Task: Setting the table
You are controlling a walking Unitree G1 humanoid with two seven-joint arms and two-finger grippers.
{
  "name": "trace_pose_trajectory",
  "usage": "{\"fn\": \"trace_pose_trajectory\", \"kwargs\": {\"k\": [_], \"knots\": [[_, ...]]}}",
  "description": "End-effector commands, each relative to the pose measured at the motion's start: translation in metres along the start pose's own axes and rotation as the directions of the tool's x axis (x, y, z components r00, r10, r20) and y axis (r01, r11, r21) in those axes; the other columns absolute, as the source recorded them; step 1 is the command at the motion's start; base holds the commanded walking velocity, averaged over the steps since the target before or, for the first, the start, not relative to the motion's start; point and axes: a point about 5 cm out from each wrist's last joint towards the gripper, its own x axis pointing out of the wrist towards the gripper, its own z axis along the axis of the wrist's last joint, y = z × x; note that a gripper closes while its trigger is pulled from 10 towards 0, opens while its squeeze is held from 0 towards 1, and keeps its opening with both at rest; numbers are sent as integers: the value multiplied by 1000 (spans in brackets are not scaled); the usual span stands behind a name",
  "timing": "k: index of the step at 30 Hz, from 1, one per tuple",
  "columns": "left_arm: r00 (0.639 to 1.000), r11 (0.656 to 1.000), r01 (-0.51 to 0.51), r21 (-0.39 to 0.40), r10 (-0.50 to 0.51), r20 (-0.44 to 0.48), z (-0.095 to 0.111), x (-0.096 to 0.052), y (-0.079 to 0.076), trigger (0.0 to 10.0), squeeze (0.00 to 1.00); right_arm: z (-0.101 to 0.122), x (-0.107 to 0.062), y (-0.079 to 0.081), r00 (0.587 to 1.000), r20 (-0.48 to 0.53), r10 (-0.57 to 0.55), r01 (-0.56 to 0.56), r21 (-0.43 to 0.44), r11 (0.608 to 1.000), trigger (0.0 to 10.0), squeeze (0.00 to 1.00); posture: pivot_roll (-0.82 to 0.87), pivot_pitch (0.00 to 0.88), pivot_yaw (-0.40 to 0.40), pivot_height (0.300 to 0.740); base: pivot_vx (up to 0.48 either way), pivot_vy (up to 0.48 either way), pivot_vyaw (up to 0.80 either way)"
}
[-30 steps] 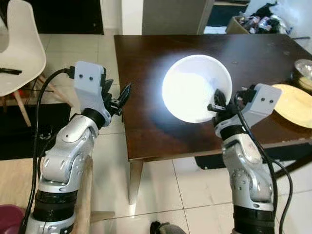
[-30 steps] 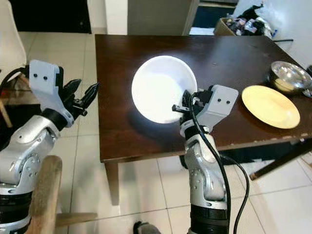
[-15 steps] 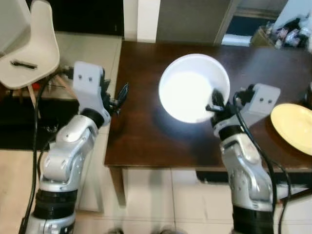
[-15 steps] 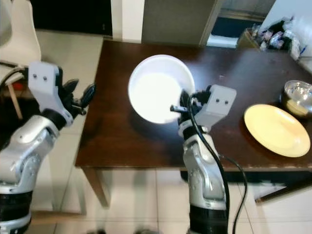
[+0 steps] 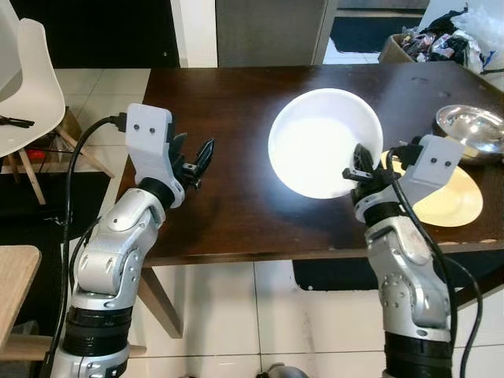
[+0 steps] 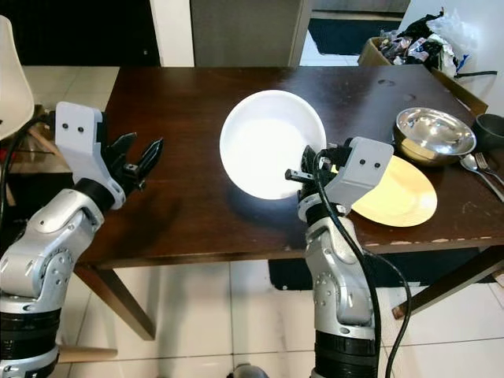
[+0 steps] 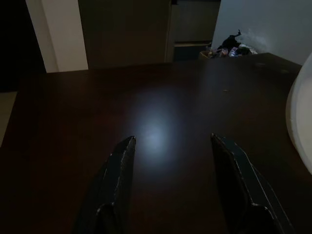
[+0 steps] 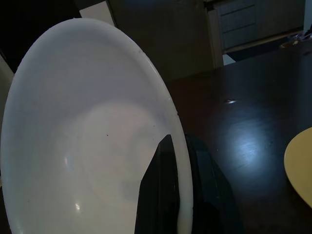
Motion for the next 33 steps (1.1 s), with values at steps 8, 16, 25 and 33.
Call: {"fn": "trace_pose_trajectory", "kwargs": {"k": [8,16,25,33], "knots": [[999,1000,-18,17,19,-28,-4,-1,4,10000,0,-9,2,-2,997,-67,43,-40,45,998,10000,0,-44,56,19,740,0,0,0],[972,938,234,256,-224,-68,13,12,2,10000,0,-27,30,-8,981,-171,90,-51,220,974,10000,0,8,102,28,740,0,0,0],[882,789,469,397,-437,-175,49,15,14,10000,0,-33,62,-15,947,-293,131,-46,279,959,10000,0,55,144,34,740,0,0,0],[843,729,534,428,-502,-196,71,-10,14,10000,0,-20,89,-24,943,-306,128,-33,297,954,10000,0,103,209,24,740,0,0,0]]}}
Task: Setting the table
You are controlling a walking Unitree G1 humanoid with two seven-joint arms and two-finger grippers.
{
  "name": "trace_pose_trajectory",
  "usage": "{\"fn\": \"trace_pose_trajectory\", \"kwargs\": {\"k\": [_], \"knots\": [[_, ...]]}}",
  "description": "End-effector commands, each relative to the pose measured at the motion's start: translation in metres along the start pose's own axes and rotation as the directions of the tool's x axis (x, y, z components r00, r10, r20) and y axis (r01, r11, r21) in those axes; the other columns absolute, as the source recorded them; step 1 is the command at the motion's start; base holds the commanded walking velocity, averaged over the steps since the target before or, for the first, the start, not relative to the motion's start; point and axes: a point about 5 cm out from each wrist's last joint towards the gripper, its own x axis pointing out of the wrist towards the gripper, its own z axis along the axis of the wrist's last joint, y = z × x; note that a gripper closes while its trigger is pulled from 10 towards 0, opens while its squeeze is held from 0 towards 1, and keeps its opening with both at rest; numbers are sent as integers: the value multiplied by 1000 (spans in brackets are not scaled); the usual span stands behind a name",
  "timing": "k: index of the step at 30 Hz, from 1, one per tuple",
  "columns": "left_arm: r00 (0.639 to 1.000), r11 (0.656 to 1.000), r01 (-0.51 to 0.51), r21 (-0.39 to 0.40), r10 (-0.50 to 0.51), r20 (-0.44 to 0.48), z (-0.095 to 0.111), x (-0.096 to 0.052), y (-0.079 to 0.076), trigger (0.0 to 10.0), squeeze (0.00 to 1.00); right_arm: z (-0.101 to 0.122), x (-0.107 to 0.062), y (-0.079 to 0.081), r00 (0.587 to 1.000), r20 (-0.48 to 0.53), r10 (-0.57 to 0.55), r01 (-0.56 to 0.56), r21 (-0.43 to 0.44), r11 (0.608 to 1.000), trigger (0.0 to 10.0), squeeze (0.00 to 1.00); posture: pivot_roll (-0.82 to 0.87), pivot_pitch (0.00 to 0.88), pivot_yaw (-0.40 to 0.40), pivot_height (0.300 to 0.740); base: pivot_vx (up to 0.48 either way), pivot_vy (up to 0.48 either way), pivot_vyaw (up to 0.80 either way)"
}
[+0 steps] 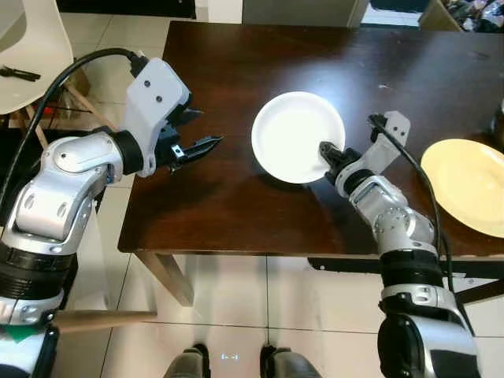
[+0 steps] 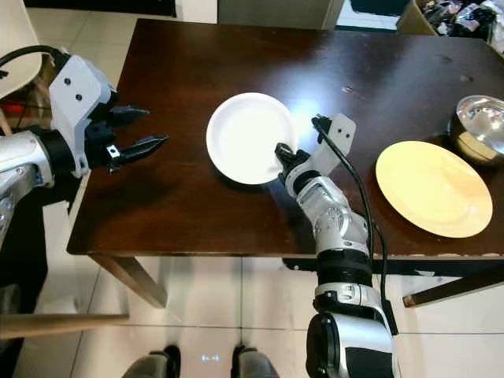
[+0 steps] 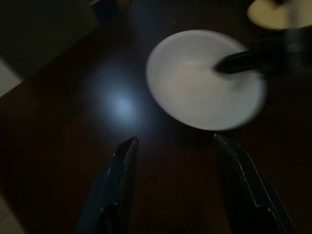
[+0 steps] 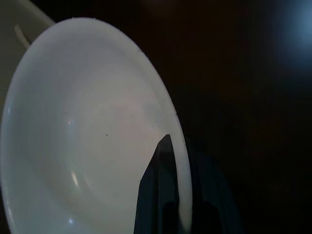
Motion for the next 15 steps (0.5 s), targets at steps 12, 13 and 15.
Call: {"fn": "trace_pose_trajectory", "kwargs": {"k": [12,13,15], "knots": [[992,990,130,50,-130,-10,18,-27,-5,10000,0,15,14,-1,1000,13,28,-29,71,997,10000,384,145,243,23,740,0,0,0],[992,991,125,47,-124,-11,18,-28,-6,10000,0,15,15,-1,999,10,31,-32,71,997,10000,1000,145,243,23,740,0,0,0],[993,992,118,37,-118,-11,18,-28,-7,10000,0,15,16,0,999,21,44,-45,79,996,10000,1000,146,240,21,740,0,0,0]]}}
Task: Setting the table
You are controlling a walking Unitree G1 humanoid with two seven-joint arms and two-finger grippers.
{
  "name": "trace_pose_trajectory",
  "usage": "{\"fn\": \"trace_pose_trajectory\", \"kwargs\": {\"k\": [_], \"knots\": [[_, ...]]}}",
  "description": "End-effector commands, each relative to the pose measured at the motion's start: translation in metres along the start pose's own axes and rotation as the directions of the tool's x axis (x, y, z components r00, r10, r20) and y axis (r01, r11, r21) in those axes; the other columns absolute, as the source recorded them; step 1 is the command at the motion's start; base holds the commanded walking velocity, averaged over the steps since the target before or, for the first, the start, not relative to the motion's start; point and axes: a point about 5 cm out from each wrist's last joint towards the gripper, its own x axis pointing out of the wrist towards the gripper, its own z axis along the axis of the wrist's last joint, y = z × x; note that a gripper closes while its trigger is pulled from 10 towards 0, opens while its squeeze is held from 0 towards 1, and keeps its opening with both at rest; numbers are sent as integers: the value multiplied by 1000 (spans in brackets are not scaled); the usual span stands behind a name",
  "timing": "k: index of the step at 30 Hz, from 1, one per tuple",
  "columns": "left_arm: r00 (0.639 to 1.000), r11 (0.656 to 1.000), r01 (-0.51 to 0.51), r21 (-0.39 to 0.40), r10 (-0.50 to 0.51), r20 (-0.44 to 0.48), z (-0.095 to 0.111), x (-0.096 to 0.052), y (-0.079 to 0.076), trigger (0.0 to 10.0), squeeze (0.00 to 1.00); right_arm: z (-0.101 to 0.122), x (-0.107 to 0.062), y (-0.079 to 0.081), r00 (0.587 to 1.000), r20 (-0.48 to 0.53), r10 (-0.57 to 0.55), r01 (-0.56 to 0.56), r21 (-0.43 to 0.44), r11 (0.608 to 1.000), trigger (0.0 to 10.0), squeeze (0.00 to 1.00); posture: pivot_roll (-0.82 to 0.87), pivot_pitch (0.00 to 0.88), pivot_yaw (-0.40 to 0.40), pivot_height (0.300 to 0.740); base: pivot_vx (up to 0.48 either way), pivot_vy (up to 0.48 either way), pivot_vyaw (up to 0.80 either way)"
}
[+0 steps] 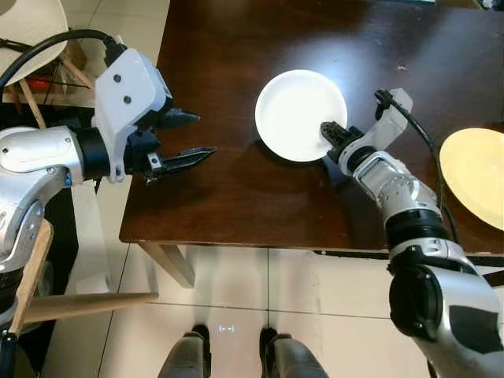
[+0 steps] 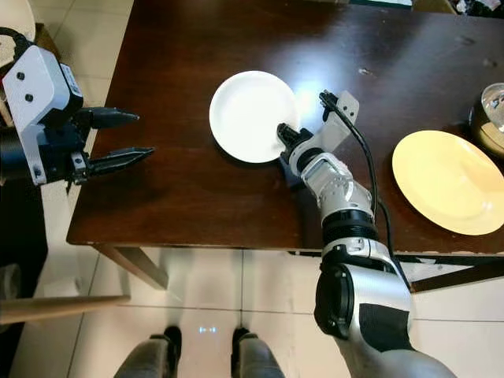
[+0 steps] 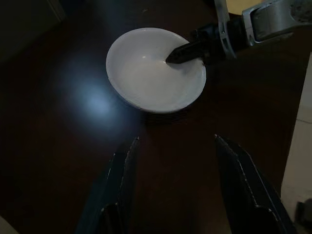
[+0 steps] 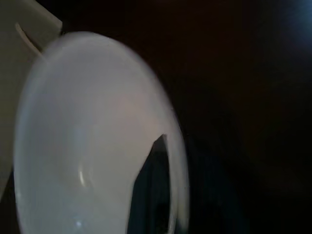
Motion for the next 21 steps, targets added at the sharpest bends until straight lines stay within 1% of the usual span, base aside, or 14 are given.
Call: {"fn": "trace_pose_trajectory", "kwargs": {"k": [1,5,6,7,10,12,13,16,18,19,20,21], "knots": [[1000,1000,8,0,-8,-4,1,-3,-4,10000,0,1,1,0,1000,16,13,-14,21,1000,10000,1000,144,239,20,740,0,0,0],[1000,1000,16,-11,-16,0,0,-1,-7,10000,0,11,2,4,995,71,71,-73,17,997,10000,1000,133,223,21,740,0,0,0],[1000,1000,16,-11,-16,0,0,-1,-7,10000,0,11,2,4,995,71,71,-73,17,997,10000,1000,133,223,21,740,0,0,0],[1000,1000,14,-15,-14,5,-1,0,-8,10000,0,15,1,5,991,95,91,-94,23,995,10000,1000,126,213,19,740,0,0,0],[1000,1000,12,-20,-12,11,-2,3,-8,10000,0,20,1,7,985,124,119,-125,35,992,10000,1000,119,203,18,740,0,0,0],[1000,1000,7,-24,-7,22,-2,6,-10,10000,0,24,-1,8,979,139,151,-154,11,988,10000,980,111,189,12,740,0,0,0],[1000,1000,3,-28,-2,29,-3,7,-10,10000,0,28,-4,8,975,150,167,-169,-1,986,10000,0,103,174,10,740,0,0,0],[999,999,-18,-40,20,45,-4,9,-11,10000,0,34,-14,6,963,183,197,-190,-54,980,10000,0,84,154,9,740,0,0,0],[998,998,-43,-52,45,49,-6,11,-10,10000,0,34,-25,6,958,200,207,-185,-127,975,10000,0,72,141,12,740,0,0,0],[997,996,-64,-60,67,49,-8,12,-9,10000,0,33,-33,7,954,212,214,-176,-185,967,10000,0,60,128,17,740,0,0,0],[992,990,-118,-78,121,43,-13,13,-6,10000,0,28,-49,14,942,223,249,-177,-300,937,10000,0,46,115,25,740,0,0,0],[988,986,-144,-87,148,40,-15,14,-4,10000,0,25,-56,20,936,223,271,-183,-350,919,10000,0,40,111,27,740,0,0,0]]}}
